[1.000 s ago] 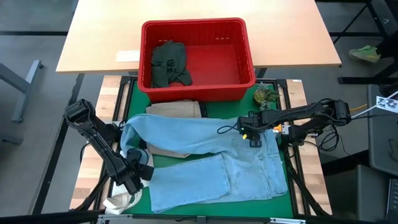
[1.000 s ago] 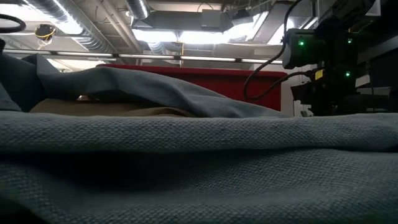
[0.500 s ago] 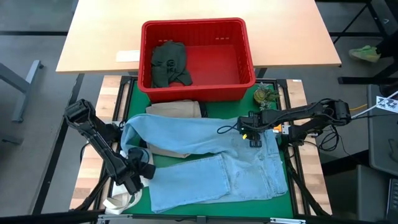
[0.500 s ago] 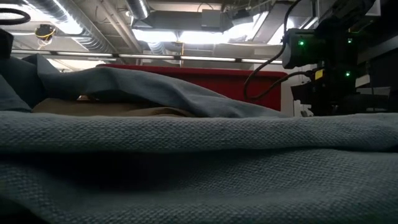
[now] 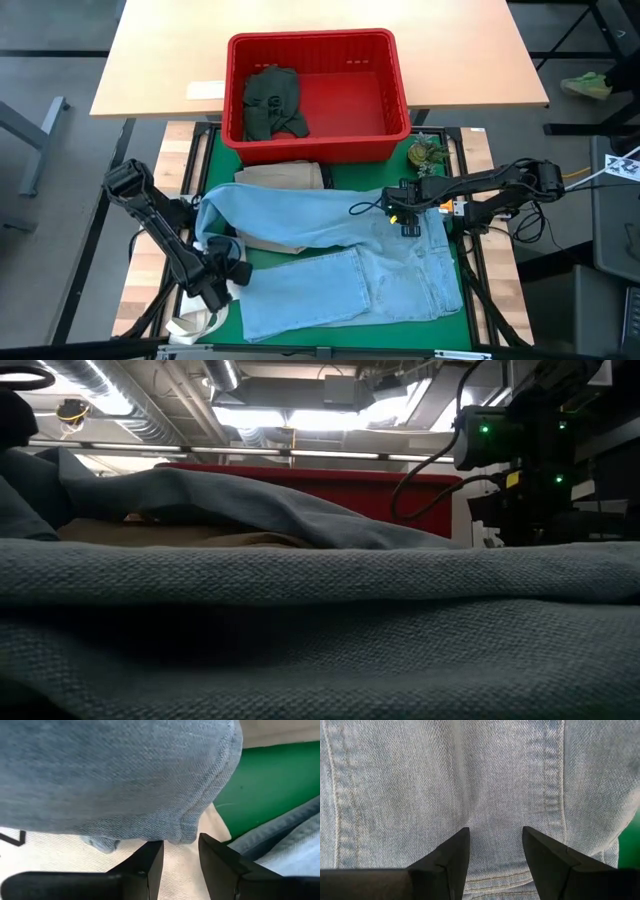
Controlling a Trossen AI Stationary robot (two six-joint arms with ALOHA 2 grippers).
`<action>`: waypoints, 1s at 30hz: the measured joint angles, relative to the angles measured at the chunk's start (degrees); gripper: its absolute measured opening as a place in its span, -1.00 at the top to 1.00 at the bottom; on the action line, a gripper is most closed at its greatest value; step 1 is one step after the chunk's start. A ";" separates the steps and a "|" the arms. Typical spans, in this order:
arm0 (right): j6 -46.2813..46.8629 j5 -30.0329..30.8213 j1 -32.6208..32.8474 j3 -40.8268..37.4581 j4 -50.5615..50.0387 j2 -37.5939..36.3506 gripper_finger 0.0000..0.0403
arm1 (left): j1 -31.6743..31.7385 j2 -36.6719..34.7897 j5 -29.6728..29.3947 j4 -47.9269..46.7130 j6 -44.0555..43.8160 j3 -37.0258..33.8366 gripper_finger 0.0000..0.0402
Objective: Fold Laundry from Bin
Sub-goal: Fold the light blue pants
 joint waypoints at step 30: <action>0.00 0.02 -0.02 0.00 0.07 0.00 0.09 | 8.97 0.00 1.54 -2.20 9.32 0.04 0.42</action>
